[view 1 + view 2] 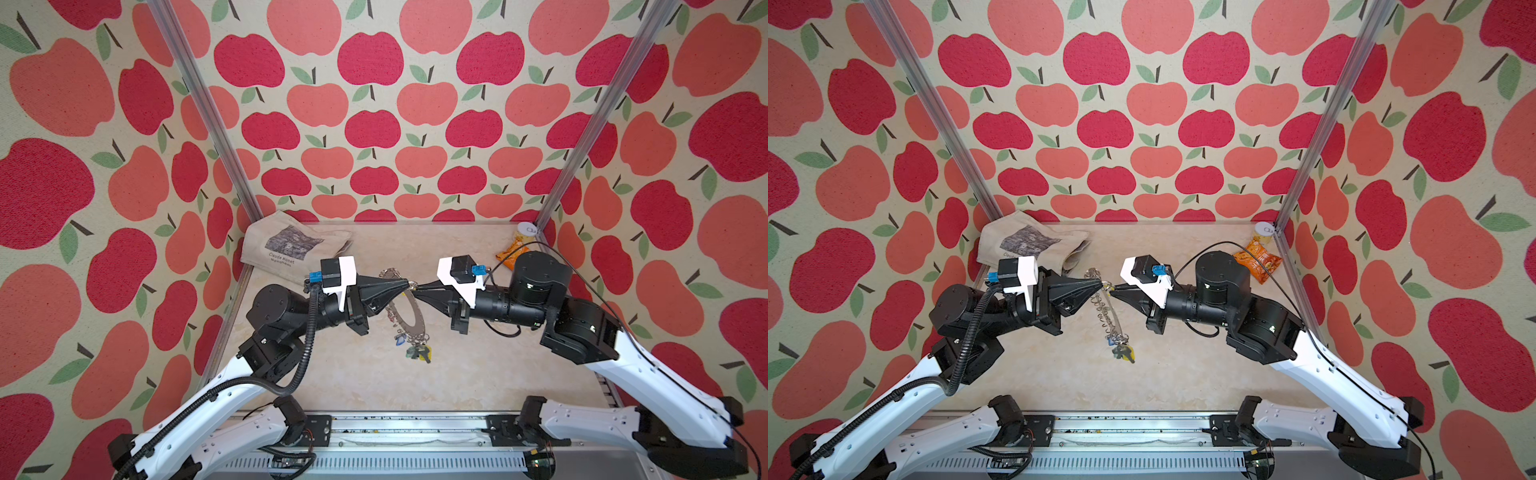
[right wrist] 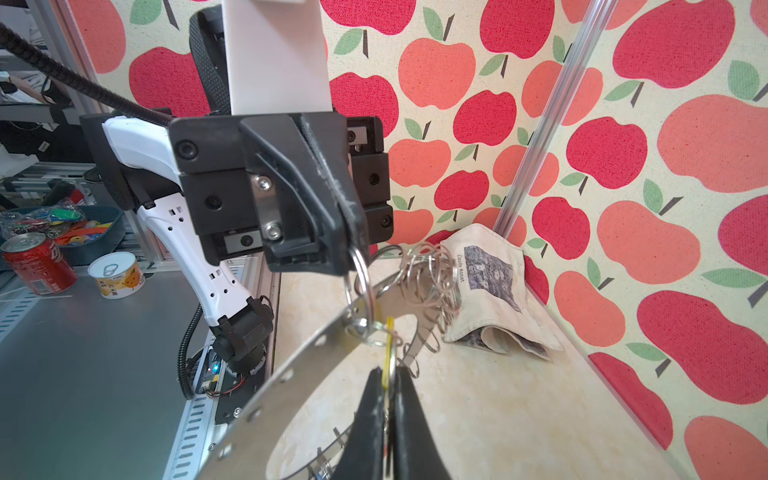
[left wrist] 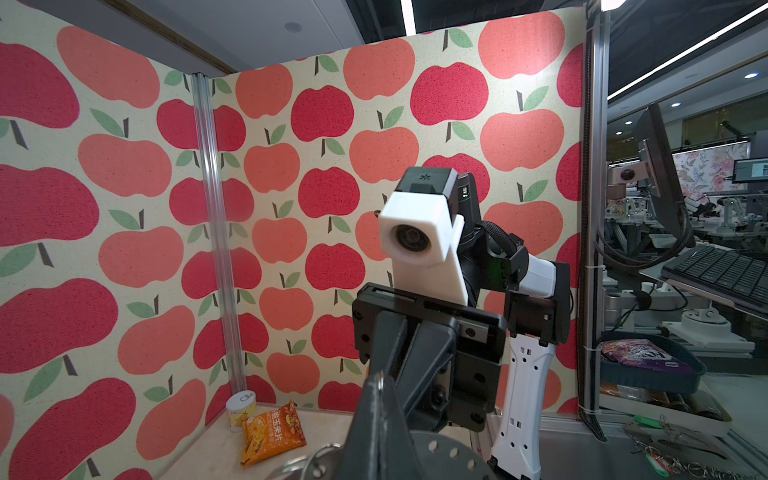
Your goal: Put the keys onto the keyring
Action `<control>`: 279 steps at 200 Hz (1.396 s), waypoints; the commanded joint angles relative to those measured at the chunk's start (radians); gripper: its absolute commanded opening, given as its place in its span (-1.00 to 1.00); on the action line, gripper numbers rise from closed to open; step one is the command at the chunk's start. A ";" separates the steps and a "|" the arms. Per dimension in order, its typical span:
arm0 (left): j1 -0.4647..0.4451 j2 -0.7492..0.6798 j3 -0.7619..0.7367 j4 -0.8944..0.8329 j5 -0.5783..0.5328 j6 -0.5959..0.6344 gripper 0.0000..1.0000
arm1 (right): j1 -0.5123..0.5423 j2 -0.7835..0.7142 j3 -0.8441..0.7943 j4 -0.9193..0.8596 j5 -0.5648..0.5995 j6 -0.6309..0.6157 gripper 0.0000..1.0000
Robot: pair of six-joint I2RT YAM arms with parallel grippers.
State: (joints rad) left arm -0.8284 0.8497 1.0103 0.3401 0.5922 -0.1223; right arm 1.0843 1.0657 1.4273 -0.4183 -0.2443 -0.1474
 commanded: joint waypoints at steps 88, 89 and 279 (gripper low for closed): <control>0.004 -0.029 0.039 0.008 0.005 0.021 -1.00 | -0.004 -0.025 0.012 -0.053 0.036 -0.022 -1.00; 0.004 -0.030 0.039 0.007 0.005 0.021 -1.00 | -0.004 -0.026 0.012 -0.056 0.038 -0.023 -1.00; 0.003 -0.040 0.045 -0.153 -0.031 0.064 -1.00 | 0.112 0.153 0.408 -0.493 0.357 -0.281 -1.00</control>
State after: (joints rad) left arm -0.8268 0.8299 1.0225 0.1825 0.5571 -0.0765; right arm 1.1954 1.2156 1.7870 -0.9024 0.0669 -0.4007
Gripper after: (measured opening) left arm 0.054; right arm 0.067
